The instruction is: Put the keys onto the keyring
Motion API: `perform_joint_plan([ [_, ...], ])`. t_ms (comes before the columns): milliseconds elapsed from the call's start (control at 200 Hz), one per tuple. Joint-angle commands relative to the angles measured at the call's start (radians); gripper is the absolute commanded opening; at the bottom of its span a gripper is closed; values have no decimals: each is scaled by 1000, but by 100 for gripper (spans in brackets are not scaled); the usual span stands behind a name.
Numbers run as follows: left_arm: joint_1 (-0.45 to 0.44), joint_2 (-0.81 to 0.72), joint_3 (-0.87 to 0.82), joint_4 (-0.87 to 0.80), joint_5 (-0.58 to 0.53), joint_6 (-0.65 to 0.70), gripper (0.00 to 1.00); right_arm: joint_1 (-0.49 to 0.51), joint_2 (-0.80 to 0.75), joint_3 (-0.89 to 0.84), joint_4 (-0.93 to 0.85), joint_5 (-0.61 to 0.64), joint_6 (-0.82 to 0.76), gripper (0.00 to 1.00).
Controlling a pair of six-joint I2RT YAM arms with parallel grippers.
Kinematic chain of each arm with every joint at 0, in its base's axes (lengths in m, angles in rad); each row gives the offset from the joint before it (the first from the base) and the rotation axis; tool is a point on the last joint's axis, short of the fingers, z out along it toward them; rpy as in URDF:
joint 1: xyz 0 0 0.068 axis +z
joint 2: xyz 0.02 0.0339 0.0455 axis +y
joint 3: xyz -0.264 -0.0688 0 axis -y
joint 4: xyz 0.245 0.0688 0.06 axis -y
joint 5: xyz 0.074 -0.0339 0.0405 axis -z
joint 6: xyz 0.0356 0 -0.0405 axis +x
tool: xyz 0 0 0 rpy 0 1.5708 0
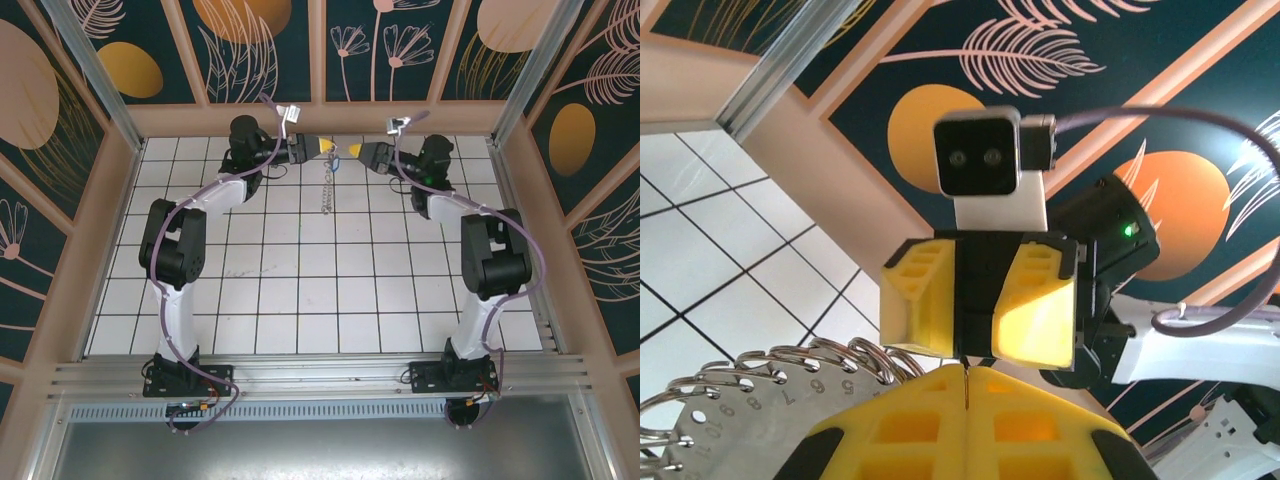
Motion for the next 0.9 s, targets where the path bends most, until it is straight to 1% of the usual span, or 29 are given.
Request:
perform_joint_plan([
  [0,-6,-49,4,93,-16,-35,0,10,-84,-68,53,72,-46,38],
  [50,-6,-54,4,104,-17,-46,0,21,-106,-93,28,97,-86,41],
  [125,-8,-57,1,128,-12,-67,0,40,-130,-109,-15,118,-149,42],
  [320,-9,-65,-2,140,-9,-77,0,79,-129,-80,-63,97,-238,43],
  [611,-12,-64,2,147,-7,-85,0,105,-69,-10,-41,44,-250,44],
  [896,-19,-59,3,147,-21,-96,0,130,-6,44,-21,35,-233,43],
])
